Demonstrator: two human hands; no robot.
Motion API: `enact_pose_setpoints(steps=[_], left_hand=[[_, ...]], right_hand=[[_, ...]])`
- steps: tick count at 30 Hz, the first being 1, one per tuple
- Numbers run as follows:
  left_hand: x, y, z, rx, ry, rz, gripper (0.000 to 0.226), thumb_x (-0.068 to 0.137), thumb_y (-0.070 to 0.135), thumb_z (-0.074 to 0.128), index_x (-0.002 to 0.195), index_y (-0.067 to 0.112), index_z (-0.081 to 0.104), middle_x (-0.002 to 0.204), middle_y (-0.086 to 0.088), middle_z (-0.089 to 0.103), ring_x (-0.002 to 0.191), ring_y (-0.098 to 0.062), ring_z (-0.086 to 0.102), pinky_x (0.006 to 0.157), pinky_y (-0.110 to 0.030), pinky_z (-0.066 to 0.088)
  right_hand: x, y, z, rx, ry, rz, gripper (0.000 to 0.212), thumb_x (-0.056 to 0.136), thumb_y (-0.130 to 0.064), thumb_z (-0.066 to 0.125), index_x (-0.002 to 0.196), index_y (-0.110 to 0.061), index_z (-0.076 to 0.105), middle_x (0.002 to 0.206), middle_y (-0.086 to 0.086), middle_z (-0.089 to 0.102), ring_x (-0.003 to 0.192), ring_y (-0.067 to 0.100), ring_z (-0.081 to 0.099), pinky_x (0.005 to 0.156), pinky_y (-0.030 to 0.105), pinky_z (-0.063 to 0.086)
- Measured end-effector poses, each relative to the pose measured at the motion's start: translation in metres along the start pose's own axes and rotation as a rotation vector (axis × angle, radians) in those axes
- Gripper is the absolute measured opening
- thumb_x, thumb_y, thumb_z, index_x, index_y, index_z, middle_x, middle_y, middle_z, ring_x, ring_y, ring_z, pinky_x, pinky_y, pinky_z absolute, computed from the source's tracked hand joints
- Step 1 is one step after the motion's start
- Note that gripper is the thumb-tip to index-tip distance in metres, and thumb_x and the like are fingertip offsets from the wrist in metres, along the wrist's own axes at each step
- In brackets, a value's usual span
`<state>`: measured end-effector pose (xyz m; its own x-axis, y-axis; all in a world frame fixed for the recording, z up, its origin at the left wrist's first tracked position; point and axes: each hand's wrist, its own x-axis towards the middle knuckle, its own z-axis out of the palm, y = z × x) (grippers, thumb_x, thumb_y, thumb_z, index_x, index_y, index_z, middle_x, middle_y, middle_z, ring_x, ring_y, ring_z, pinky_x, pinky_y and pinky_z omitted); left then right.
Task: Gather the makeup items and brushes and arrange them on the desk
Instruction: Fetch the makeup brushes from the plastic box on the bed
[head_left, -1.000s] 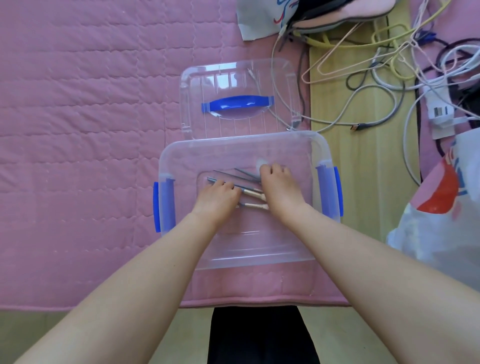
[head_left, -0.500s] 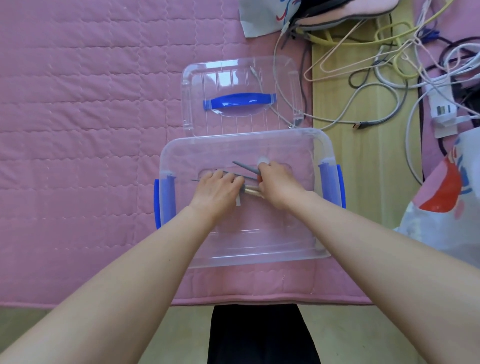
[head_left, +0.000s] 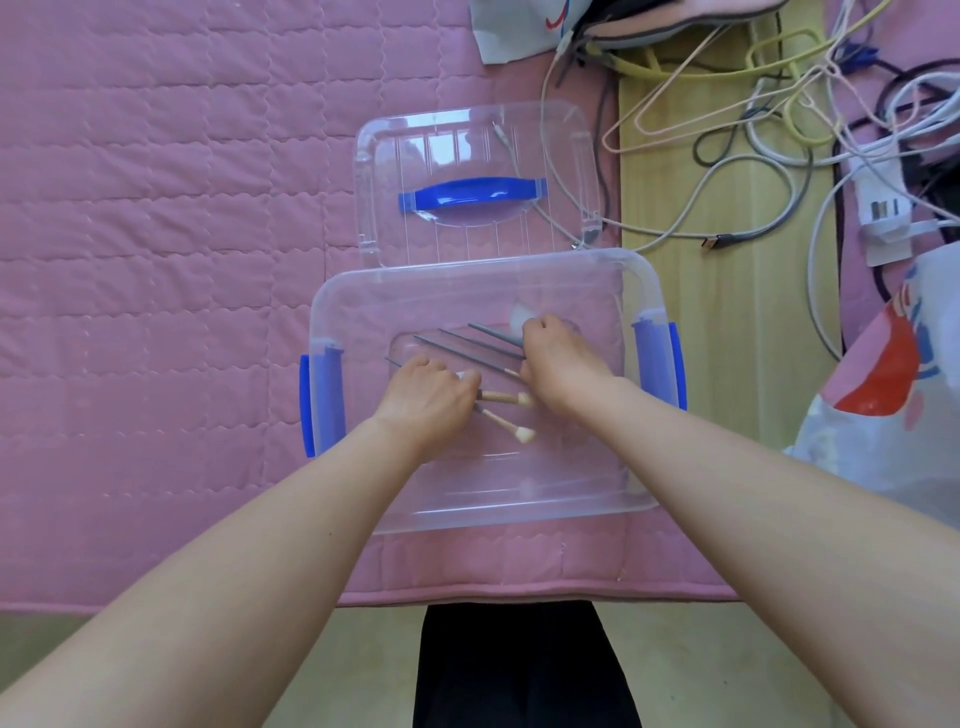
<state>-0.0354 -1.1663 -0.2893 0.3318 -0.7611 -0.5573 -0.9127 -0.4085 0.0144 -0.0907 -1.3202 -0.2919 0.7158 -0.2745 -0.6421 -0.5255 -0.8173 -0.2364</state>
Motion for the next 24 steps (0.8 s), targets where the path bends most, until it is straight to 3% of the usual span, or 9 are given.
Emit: enact_pose_setpoints(steps=[2, 5, 8, 14, 18, 22, 24], left_hand=[[0.002, -0.001, -0.003, -0.049, 0.054, -0.053, 0.022, 0.087, 0.020, 0.045, 0.106, 0.017, 0.035, 0.091, -0.007, 0.069, 0.088, -0.030, 0.060, 0.070, -0.035, 0.024], [0.010, -0.002, -0.001, -0.013, 0.103, -0.081, 0.040, 0.086, 0.021, 0.048, 0.122, 0.013, 0.033, 0.095, -0.006, 0.070, 0.091, -0.029, 0.062, 0.070, -0.034, 0.024], [0.018, -0.004, 0.000, 0.070, 0.068, -0.072, 0.026, 0.091, 0.012, 0.042, 0.117, 0.013, 0.038, 0.102, -0.007, 0.069, 0.097, -0.028, 0.062, 0.071, -0.034, 0.024], [0.017, -0.004, -0.003, 0.042, 0.012, -0.083, 0.026, 0.097, 0.011, 0.036, 0.119, 0.012, 0.048, 0.119, -0.006, 0.059, 0.107, -0.029, 0.059, 0.085, -0.034, 0.036], [-0.002, -0.002, -0.014, -0.017, 0.021, -0.196, 0.023, 0.094, 0.014, 0.042, 0.115, 0.011, 0.050, 0.115, -0.008, 0.055, 0.099, -0.029, 0.061, 0.072, -0.032, 0.030], [-0.025, 0.007, -0.039, -0.127, 0.052, -0.261, 0.020, 0.093, 0.021, 0.047, 0.111, 0.012, 0.050, 0.104, -0.007, 0.066, 0.091, -0.029, 0.062, 0.064, -0.031, 0.026], [-0.039, 0.009, -0.055, -0.281, 0.085, -0.331, 0.019, 0.093, 0.023, 0.047, 0.108, 0.012, 0.047, 0.098, -0.010, 0.065, 0.083, -0.032, 0.057, 0.058, -0.031, 0.030]], right_hand=[[-0.002, 0.000, -0.003, 0.044, -0.032, 0.001, 0.021, 0.085, -0.006, 0.052, 0.104, -0.008, 0.044, 0.110, 0.018, 0.051, 0.093, 0.036, 0.051, 0.072, 0.036, 0.040], [-0.005, 0.002, -0.005, 0.057, -0.064, -0.029, 0.023, 0.086, -0.009, 0.053, 0.094, -0.017, 0.033, 0.097, 0.015, 0.051, 0.078, 0.031, 0.047, 0.067, 0.035, 0.044], [-0.010, 0.003, -0.007, 0.030, -0.072, -0.056, 0.016, 0.090, -0.014, 0.048, 0.096, -0.018, 0.034, 0.091, 0.010, 0.046, 0.077, 0.030, 0.046, 0.063, 0.032, 0.038], [-0.023, -0.004, -0.015, 0.127, 0.014, -0.046, 0.023, 0.087, -0.010, 0.052, 0.109, -0.009, 0.048, 0.097, 0.013, 0.051, 0.083, 0.031, 0.048, 0.068, 0.034, 0.046], [-0.039, -0.014, -0.028, 0.260, 0.060, -0.043, 0.006, 0.089, -0.015, 0.045, 0.094, -0.012, 0.046, 0.086, 0.010, 0.049, 0.073, 0.030, 0.046, 0.061, 0.029, 0.037], [-0.066, -0.020, -0.052, 0.434, 0.093, -0.036, 0.013, 0.092, -0.018, 0.043, 0.088, -0.010, 0.052, 0.085, 0.010, 0.063, 0.065, 0.022, 0.060, 0.039, 0.014, 0.034], [-0.085, -0.024, -0.071, 0.542, 0.125, -0.037, 0.014, 0.093, -0.020, 0.044, 0.089, -0.015, 0.056, 0.083, 0.008, 0.068, 0.065, 0.016, 0.065, 0.042, 0.017, 0.040]])
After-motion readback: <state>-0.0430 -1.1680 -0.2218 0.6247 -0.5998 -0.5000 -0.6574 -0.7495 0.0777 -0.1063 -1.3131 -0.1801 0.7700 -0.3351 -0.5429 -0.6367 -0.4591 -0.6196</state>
